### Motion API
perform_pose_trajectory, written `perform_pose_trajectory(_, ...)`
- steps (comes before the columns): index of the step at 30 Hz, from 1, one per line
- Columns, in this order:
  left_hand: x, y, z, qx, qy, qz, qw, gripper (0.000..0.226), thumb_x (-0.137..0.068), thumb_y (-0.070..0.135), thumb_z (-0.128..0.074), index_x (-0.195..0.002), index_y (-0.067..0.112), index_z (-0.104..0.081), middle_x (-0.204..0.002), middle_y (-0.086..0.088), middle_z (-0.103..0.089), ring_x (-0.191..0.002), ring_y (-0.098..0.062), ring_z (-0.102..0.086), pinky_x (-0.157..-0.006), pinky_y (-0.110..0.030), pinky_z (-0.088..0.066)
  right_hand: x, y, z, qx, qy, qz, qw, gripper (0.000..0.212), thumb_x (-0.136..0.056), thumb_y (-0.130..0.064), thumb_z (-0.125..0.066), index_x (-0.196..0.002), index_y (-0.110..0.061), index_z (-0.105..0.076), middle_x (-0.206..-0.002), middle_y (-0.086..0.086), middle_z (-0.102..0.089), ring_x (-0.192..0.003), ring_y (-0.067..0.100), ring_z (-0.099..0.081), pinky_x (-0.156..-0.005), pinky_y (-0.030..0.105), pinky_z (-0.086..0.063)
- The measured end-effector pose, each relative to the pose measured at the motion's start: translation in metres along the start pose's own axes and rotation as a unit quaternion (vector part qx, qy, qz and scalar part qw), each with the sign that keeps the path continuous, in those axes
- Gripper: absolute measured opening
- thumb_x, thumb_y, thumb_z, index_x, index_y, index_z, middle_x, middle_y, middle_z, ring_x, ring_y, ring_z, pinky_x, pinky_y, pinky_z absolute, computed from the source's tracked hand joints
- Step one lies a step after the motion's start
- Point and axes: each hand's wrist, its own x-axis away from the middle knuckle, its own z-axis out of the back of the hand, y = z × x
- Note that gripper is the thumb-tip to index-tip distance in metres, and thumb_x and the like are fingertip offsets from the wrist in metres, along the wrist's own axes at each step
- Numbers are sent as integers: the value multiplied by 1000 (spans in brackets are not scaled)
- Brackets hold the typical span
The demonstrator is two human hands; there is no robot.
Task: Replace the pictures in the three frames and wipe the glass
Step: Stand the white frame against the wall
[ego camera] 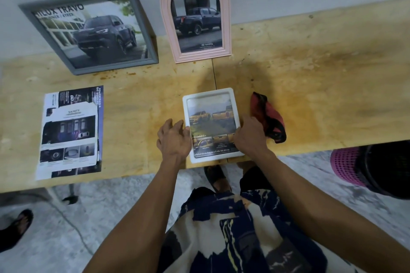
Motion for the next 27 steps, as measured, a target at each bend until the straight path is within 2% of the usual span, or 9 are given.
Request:
perform_pose_trajectory(6, 5, 4, -1, 13, -5, 12, 1000, 37, -100, 41, -49, -130, 26, -63, -156, -9, -32, -144, -36, -20, -109, -58, -28, -6, 0, -4, -22, -19, -35, 999, 27, -85, -9, -51, -111, -2, -55, -109, 12, -48, -99, 30, -49, -77, 33, -37)
perform_pose_trajectory(9, 6, 7, 1, 24, -4, 19, 1000, 36, -99, 40, -50, -130, 26, -64, -155, -8, -31, -143, -35, -20, -109, -56, -29, -7, -1, -5, -60, -26, -43, 997, 17, -78, -8, -52, -93, -3, -59, -101, 13, -55, -88, 31, -55, -69, 34, -40)
perform_pose_trajectory(11, 7, 11, 0, 37, -9, 40, 999, 36, -98, 40, -53, -128, 26, -65, -148, -7, -35, -139, -34, -24, -107, -52, -30, -7, -3, -5, -81, -26, -53, 995, 14, -78, -11, -53, -87, -4, -60, -97, 16, -60, -83, 33, -58, -65, 32, -41)
perform_pose_trajectory(13, 6, 14, -1, 89, -9, 81, 993, 36, -94, 41, -60, -126, 24, -67, -138, -4, -45, -132, -30, -35, -107, -46, -34, -7, -6, -4, -103, -22, -66, 992, 19, -83, -14, -54, -94, -2, -65, -96, 14, -63, -82, 30, -59, -65, 32, -42)
perform_pose_trajectory(16, 5, 19, 4, 251, -11, 115, 961, 34, -93, 31, -64, -123, 19, -70, -100, 6, -69, -96, -17, -65, -90, -34, -54, -6, -9, -1, -121, -8, -78, 990, 25, -87, -14, -52, -106, -3, -63, -105, 12, -61, -89, 28, -58, -71, 32, -44)
perform_pose_trajectory(18, 8, 26, 13, 342, -16, 111, 933, 29, -97, 16, -61, -125, 15, -68, -81, 13, -70, -73, -12, -67, -72, -25, -60, -5, -12, 2, -137, 2, -79, 987, 27, -88, -13, -50, -112, -6, -60, -109, 9, -60, -93, 26, -57, -74, 33, -45)
perform_pose_trajectory(21, 10, 40, 31, 391, -16, 74, 917, 35, -98, 7, -58, -130, 19, -63, -83, 11, -71, -73, -11, -68, -69, -25, -59, -6, -18, 16, -181, 10, -89, 979, 32, -91, -12, -49, -122, -12, -55, -113, 4, -61, -100, 23, -59, -79, 35, -49)
perform_pose_trajectory(24, 2, 56, 46, 419, -35, 42, 906, 40, -95, 3, -62, -134, 14, -60, -108, -13, -72, -93, -30, -71, -75, -39, -61, -12, -26, 40, -230, 29, -84, 969, 34, -94, -10, -51, -127, -12, -54, -108, 0, -60, -91, 16, -59, -67, 26, -48)
perform_pose_trajectory(27, -6, 75, 56, 437, -52, 1, 898, 43, -93, 3, -64, -134, 14, -59, -110, -17, -71, -93, -31, -72, -71, -41, -63, -23, -30, 63, -247, 57, -70, 965, 32, -93, -11, -55, -125, -14, -55, -109, 2, -63, -83, 13, -63, -61, 28, -53)
